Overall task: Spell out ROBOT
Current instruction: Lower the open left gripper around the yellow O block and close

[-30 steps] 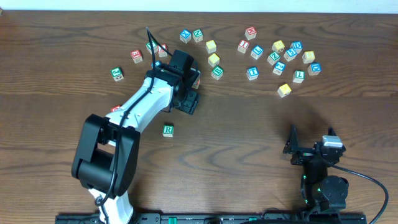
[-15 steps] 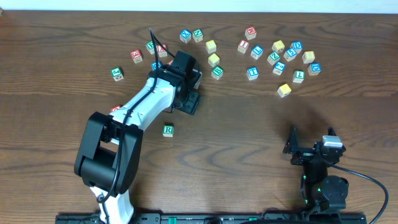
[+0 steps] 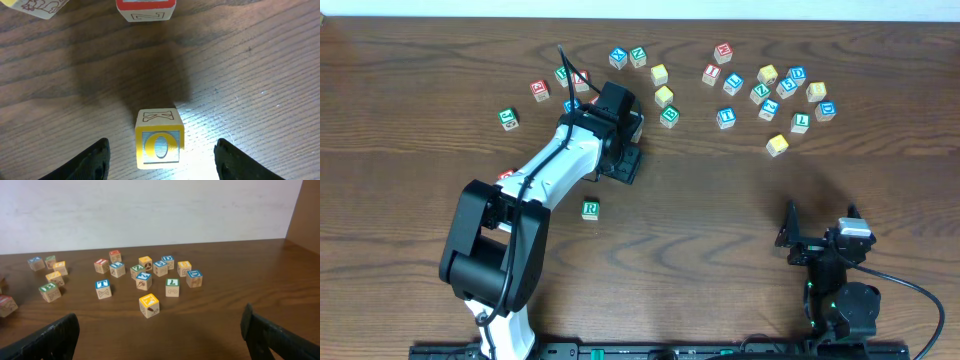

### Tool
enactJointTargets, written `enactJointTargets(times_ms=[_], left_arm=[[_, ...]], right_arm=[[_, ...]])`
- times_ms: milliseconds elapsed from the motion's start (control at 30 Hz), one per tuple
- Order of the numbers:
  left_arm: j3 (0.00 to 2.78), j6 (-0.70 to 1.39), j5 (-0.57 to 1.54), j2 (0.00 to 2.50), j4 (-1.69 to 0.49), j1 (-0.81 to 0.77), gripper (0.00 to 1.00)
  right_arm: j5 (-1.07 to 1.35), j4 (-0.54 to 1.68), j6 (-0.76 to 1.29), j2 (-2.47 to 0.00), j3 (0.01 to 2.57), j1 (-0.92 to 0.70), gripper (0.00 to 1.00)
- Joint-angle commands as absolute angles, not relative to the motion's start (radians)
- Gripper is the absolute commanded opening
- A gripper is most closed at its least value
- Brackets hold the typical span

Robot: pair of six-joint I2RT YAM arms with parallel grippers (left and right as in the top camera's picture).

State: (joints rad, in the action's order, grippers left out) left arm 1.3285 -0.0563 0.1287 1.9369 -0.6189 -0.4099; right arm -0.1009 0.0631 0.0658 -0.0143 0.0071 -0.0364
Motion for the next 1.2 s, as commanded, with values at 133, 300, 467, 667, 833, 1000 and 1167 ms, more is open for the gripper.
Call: enactJointTargets(times_ms=[133, 300, 467, 667, 833, 1000, 1167], left_arm=[[1.350, -0.047, 0.124, 1.988, -0.617, -0.412, 0.65], [1.350, -0.047, 0.124, 2.015, -0.617, -0.412, 0.64], [1.351, -0.048, 0.124, 2.014, -0.612, -0.412, 0.64], [1.351, -0.049, 0.124, 2.014, -0.612, -0.412, 0.64], [1.359, -0.052, 0.123, 2.014, -0.605, -0.412, 0.64], [1.379, -0.052, 0.123, 2.014, -0.613, -0.412, 0.62], [1.388, -0.052, 0.123, 2.012, -0.632, -0.412, 0.59]], right_arm=[[-0.098, 0.067, 0.054, -0.007, 0.005, -0.027, 0.99], [-0.098, 0.067, 0.054, -0.007, 0.005, -0.027, 0.99], [-0.098, 0.067, 0.054, -0.007, 0.005, -0.027, 0.99], [-0.098, 0.067, 0.054, -0.007, 0.005, -0.027, 0.99], [-0.098, 0.067, 0.054, -0.007, 0.005, -0.027, 0.99], [-0.098, 0.067, 0.054, -0.007, 0.005, -0.027, 0.99], [-0.098, 0.067, 0.054, -0.007, 0.005, -0.027, 0.99]])
